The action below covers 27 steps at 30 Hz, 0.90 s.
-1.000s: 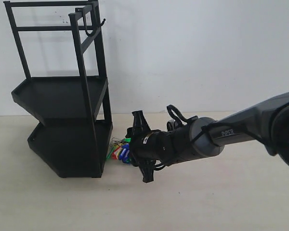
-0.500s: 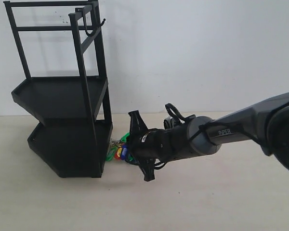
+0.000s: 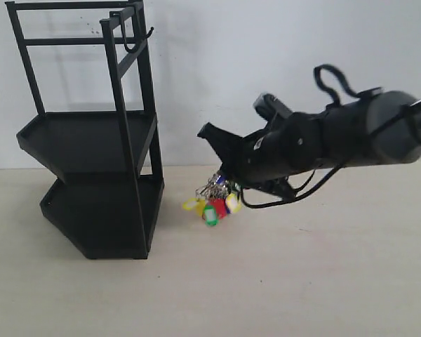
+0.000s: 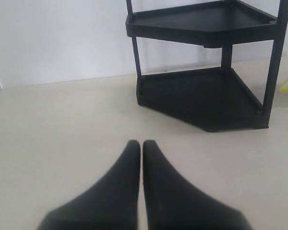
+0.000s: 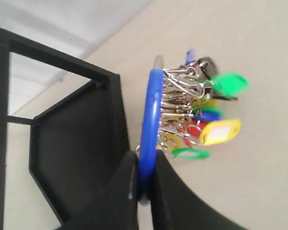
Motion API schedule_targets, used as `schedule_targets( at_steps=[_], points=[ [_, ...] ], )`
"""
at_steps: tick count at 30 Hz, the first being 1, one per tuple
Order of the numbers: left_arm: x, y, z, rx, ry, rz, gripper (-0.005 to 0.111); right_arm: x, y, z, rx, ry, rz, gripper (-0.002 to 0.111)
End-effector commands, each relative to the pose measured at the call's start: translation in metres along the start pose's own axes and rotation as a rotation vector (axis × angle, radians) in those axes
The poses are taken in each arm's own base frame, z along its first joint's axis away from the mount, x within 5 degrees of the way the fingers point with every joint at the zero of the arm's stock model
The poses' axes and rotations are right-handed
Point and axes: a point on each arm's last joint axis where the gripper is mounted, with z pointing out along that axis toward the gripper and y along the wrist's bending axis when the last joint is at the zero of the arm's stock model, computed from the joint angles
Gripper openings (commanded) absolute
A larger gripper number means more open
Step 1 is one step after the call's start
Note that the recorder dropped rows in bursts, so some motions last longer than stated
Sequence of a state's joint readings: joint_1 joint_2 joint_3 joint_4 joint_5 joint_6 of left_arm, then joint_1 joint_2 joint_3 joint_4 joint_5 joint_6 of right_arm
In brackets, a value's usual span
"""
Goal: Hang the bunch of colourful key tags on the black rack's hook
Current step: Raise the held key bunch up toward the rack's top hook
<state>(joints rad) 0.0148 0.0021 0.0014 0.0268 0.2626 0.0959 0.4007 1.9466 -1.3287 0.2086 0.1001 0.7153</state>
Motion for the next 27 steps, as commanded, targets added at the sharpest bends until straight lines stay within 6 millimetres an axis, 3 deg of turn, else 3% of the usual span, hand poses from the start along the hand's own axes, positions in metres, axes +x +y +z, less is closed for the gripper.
schedule_targets(
  at_steps=[1, 6, 11, 16, 19, 20, 23, 24, 25, 26, 27],
  points=[
    [-0.001, 0.000, 0.000, 0.001, -0.012, -0.002, 0.004, -0.019, 0.011, -0.053, -0.045, -0.084, -0.326, 0.000],
    [-0.001, 0.000, 0.000, 0.001, -0.012, -0.002, 0.004, -0.020, 0.015, -0.100, -0.068, -0.141, -0.581, 0.000],
    [-0.001, 0.000, 0.000, 0.001, -0.012, -0.002, 0.004, -0.016, 0.013, -0.127, -0.058, -0.131, -0.715, 0.000],
    [-0.001, 0.000, 0.000, 0.001, -0.012, -0.002, 0.004, -0.016, 0.015, -0.141, -0.055, -0.115, -0.743, 0.000],
    [-0.001, 0.000, 0.000, 0.001, -0.012, -0.002, 0.004, -0.008, 0.022, -0.143, -0.095, -0.086, -0.593, 0.000],
    [-0.001, 0.000, 0.000, 0.001, -0.012, -0.002, 0.004, 0.001, 0.026, -0.143, -0.106, -0.052, -0.643, 0.000],
    [-0.001, 0.000, 0.000, 0.001, -0.012, -0.002, 0.004, 0.032, 0.029, -0.150, -0.063, 0.141, -1.064, 0.000],
    [-0.001, 0.000, 0.000, 0.001, -0.012, -0.002, 0.004, 0.029, 0.030, -0.153, -0.055, 0.118, -0.997, 0.000],
    [-0.001, 0.000, 0.000, 0.001, -0.012, -0.002, 0.004, 0.017, 0.034, -0.159, -0.072, 0.024, -0.757, 0.000],
    [-0.001, 0.000, 0.000, 0.001, -0.012, -0.002, 0.004, 0.016, 0.037, -0.161, -0.091, 0.003, -0.707, 0.000],
    [-0.001, 0.000, 0.000, 0.001, -0.012, -0.002, 0.004, 0.029, 0.045, -0.162, -0.117, 0.022, -0.890, 0.000]
  ],
)
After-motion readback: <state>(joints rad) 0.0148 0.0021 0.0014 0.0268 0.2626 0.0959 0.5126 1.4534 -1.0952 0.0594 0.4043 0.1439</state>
